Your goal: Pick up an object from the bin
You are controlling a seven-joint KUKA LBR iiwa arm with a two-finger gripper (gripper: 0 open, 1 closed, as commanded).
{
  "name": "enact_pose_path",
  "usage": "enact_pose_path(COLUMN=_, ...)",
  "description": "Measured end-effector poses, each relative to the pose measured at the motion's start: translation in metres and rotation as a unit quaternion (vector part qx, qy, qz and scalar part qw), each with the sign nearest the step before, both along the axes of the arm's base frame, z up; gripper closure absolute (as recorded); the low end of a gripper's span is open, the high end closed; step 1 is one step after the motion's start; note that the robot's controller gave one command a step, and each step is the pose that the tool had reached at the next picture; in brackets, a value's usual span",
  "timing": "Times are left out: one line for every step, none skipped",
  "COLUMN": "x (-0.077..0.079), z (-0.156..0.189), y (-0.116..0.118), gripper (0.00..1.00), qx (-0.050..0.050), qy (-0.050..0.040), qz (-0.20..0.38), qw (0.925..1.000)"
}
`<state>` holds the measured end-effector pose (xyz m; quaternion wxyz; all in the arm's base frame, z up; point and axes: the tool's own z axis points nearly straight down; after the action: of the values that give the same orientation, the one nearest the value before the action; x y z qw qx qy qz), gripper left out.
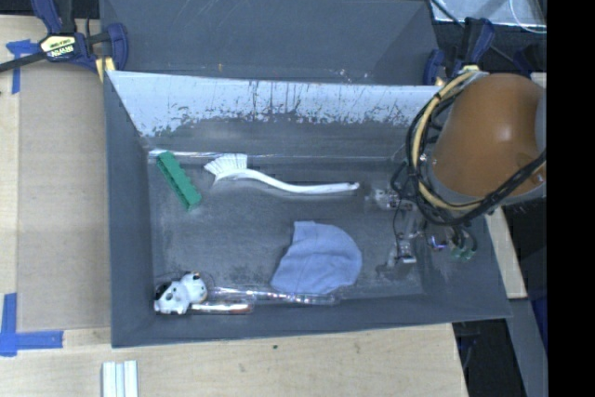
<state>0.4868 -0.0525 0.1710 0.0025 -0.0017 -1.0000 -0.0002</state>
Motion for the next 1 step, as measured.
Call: enact_pose_path(x=0.0019, z=0.0036, y=0.0002, gripper=0.0, qx=0.0, qy=-0.004, qz=0.001, qw=1.0)
